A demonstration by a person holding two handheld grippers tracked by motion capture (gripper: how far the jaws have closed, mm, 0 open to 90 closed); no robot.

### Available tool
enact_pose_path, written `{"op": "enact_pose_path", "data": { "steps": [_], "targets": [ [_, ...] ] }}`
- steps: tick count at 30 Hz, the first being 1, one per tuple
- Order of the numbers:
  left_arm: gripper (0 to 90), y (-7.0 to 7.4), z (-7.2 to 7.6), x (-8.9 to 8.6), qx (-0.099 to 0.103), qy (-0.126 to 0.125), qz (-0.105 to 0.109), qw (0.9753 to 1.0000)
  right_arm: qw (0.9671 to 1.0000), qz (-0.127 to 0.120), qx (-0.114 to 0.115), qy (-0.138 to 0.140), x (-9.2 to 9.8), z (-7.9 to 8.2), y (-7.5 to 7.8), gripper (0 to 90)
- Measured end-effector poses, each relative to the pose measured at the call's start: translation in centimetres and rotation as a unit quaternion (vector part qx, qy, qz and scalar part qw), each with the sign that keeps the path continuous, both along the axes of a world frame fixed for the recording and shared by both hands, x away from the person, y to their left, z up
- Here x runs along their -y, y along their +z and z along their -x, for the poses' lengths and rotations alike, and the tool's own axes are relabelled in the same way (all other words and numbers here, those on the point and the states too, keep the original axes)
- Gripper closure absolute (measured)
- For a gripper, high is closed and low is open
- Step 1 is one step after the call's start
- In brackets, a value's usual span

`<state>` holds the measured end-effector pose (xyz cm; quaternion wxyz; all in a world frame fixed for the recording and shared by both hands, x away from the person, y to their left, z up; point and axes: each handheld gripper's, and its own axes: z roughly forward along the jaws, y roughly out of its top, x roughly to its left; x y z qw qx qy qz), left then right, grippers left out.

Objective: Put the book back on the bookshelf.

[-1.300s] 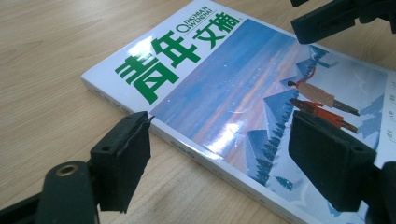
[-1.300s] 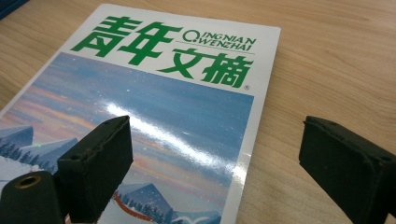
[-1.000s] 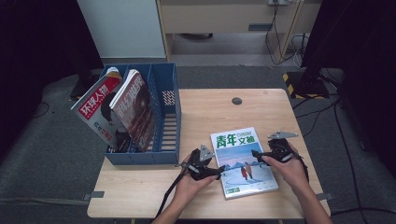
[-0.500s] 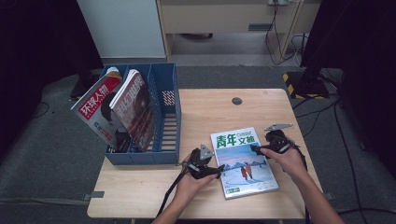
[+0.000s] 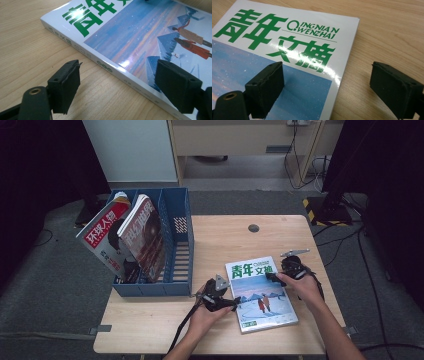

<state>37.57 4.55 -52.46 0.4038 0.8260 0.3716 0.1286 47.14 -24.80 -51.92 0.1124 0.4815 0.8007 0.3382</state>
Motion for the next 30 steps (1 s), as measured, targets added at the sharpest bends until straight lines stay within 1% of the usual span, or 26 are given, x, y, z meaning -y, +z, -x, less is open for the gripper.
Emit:
{"op": "enact_pose_path", "data": {
  "steps": [1,3,4,6,7,9,12,16,24,30],
  "targets": [
    [20.0,0.0,0.0,0.0,-0.002,0.000,-0.001,1.0000,1.0000,0.002,-0.003,0.003,-0.1,0.0,-0.1,11.9],
    [19.7,-0.1,-0.1,0.0,-0.004,-0.001,-0.003,1.0000,1.0000,-0.001,-0.003,0.004,-0.2,0.0,-0.2,11.6],
    [19.2,-0.2,-0.1,0.1,-0.006,0.000,0.000,1.0000,1.0000,-0.005,-0.003,0.005,-0.3,-0.1,-0.3,11.1],
    [19.0,-0.2,-0.1,0.1,-0.006,-0.001,-0.001,1.0000,1.0000,-0.005,-0.004,0.006,-0.3,-0.1,-0.3,10.9],
    [18.8,-0.2,-0.1,0.2,-0.007,-0.001,0.000,1.0000,0.9999,-0.009,-0.010,0.005,-0.3,-0.1,-0.4,10.3],
    [18.6,-0.3,-0.1,0.2,-0.009,-0.002,0.002,1.0000,0.9998,-0.011,-0.012,0.005,-0.3,-0.1,-0.4,10.2],
    [18.1,-0.4,-0.2,0.3,-0.017,-0.003,0.009,0.9998,0.9998,-0.015,-0.014,0.004,-0.3,-0.1,-0.5,10.1],
    [17.6,-0.4,-0.2,0.4,-0.015,-0.003,0.007,0.9999,0.9996,-0.021,-0.021,0.004,-0.5,0.0,-0.5,10.1],
    [17.5,-0.4,-0.2,0.3,-0.018,-0.003,0.009,0.9998,0.9994,-0.024,-0.021,0.015,-1.0,0.1,-0.6,10.0],
    [17.5,-0.4,-0.2,0.3,-0.017,-0.001,0.009,0.9998,0.9993,-0.025,-0.022,0.015,-1.1,0.1,-0.5,9.3]
  ]
}}
